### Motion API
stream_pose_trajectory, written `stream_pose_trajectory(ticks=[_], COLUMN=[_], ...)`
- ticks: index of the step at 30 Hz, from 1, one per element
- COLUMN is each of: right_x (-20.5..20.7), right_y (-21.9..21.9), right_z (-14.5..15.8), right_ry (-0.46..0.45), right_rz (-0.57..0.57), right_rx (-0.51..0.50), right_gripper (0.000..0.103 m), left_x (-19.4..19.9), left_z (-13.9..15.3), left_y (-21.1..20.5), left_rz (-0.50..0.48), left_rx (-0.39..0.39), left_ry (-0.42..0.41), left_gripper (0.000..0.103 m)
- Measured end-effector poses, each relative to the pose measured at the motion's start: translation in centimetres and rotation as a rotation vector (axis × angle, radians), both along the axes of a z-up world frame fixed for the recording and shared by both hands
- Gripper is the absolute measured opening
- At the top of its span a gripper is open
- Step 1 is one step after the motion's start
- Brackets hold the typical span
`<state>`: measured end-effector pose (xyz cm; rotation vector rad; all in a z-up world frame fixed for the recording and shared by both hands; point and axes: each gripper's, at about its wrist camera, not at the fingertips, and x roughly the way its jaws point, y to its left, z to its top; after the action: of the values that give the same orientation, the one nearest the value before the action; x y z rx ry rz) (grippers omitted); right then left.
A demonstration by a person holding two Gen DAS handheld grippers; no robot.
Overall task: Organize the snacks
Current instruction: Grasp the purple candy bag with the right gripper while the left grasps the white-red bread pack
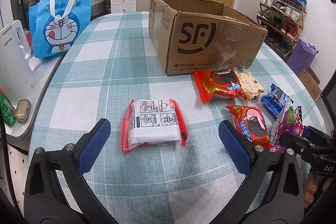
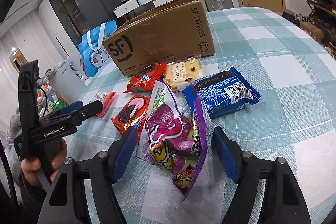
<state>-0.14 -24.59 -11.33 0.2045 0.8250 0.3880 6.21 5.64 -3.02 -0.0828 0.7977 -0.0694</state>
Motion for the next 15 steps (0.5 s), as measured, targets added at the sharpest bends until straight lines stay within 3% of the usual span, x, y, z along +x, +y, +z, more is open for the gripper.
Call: stream_pose_trajectory(ticks=[1,5,15], right_x=[-0.1,-0.6,-2.2], right_y=[-0.1,-0.4,-0.8], right_z=[-0.1,-0.2,0.8], right_ry=[-0.002,-0.029,-0.150], right_rz=[-0.003,-0.001,0.015], right_rx=[0.006,0.034,0.095], right_gripper=[0.056,0.050,0.049], left_x=[0.1,0.1,0.7], left_z=[0.0,-0.1,-1.0], left_y=[0.0,0.2,1.4], left_rz=[0.002,0.010,0.061], left_rx=[0.000,-0.006,-0.046], left_ry=[0.003,0.005,0.054], left_gripper=[0.103,0.103,0.102])
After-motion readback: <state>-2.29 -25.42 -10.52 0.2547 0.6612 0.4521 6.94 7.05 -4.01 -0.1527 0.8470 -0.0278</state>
